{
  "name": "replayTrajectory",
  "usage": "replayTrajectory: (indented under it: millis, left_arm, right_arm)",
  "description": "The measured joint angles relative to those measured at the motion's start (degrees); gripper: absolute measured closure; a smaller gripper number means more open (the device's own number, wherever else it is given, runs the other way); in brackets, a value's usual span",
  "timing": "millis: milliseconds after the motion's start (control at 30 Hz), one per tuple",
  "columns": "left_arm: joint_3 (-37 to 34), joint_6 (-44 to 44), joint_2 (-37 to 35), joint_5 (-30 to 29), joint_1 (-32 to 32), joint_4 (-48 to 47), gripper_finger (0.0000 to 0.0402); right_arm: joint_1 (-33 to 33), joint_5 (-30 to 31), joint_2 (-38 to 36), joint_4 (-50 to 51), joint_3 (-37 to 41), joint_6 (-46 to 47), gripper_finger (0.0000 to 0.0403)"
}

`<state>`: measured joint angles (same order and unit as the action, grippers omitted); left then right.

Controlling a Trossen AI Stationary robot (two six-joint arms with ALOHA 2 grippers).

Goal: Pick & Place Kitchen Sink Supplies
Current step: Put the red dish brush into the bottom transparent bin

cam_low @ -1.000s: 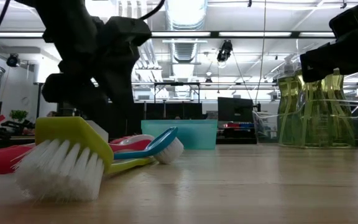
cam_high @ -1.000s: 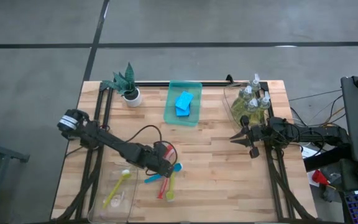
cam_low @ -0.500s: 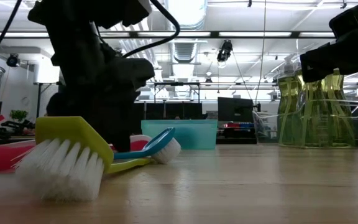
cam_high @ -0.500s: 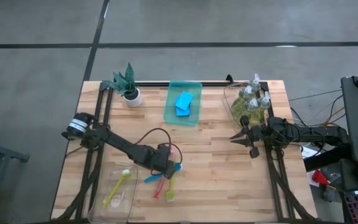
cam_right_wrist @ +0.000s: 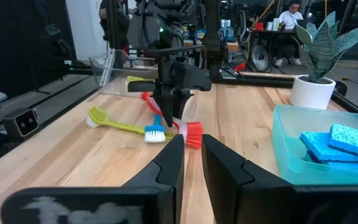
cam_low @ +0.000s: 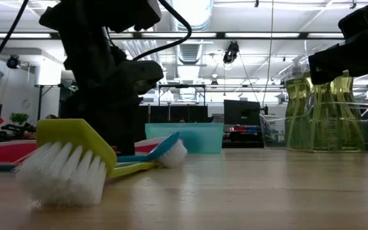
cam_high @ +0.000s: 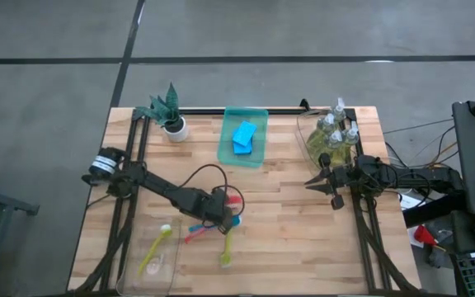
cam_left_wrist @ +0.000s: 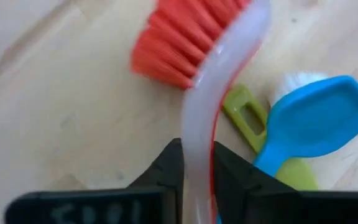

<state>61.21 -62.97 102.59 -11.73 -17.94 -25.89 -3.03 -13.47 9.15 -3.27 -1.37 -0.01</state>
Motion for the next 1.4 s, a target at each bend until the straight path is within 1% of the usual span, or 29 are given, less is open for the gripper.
replayTrajectory:
  millis: [67,100,233,367,467,567,667,767,900,1033,1133,1267,1333,1400]
  left_arm:
    - [0.0,1.8,-0.4,-0.5,0.4,-0.6,0.036]
    - [0.0,2.2,-0.6,-0.7,0.5,-0.5,0.0361]
    - [0.3,3.2,-1.5,-1.9,1.0,-0.6,0.036]
    - [1.1,4.7,-2.3,-2.0,1.3,-0.7,0.034]
    - [2.7,6.6,-2.4,-2.0,1.3,-0.9,0.0345]
    - [5.4,9.5,-2.5,-1.9,1.3,-0.8,0.036]
    - [9.7,12.3,-2.5,-1.7,1.3,-3.3,0.0361]
    - [15.1,14.0,-2.5,-1.6,0.9,-9.2,0.0357]
    - [21.9,14.0,-2.6,-1.6,-1.1,-18.8,0.035]
    - [27.8,9.5,-2.7,-2.8,-3.9,-29.6,0.0358]
    - [31.2,3.1,-3.2,-4.9,-6.8,-39.5,0.0358]
    - [33.4,-8.7,-5.0,-7.8,-11.5,-51.2,0.0351]
    - [33.3,-16.0,-6.3,-10.0,-14.4,-54.9,0.0352]
    - [32.9,-23.5,-7.3,-10.3,-17.6,-58.1,0.0357]
  right_arm:
    - [0.0,0.0,0.0,0.0,0.0,0.0,0.0351]
    - [0.0,0.0,0.0,0.0,0.0,0.0,0.0351]
    - [0.0,0.0,0.0,0.0,0.0,0.0,0.0351]
    - [0.0,0.0,0.0,0.0,0.0,0.0,0.0351]
    - [0.0,0.0,0.0,0.0,0.0,0.0,0.0351]
    - [0.0,0.0,0.0,0.0,0.0,0.0,0.0351]
    - [0.0,0.0,0.0,0.0,0.0,0.0,0.0351]
    - [0.0,0.0,0.0,0.0,0.0,0.0,0.0351]
    - [0.0,0.0,0.0,0.0,0.0,0.0,0.0351]
    - [0.0,0.0,0.0,0.0,0.0,0.0,0.0351]
    - [0.0,0.0,0.0,0.0,0.0,0.0,0.0351]
    - [0.0,0.0,0.0,0.0,0.0,0.0,0.0351]
    - [0.0,0.0,0.0,0.0,0.0,0.0,0.0351]
    - [0.0,0.0,0.0,0.0,0.0,0.0,0.0351]
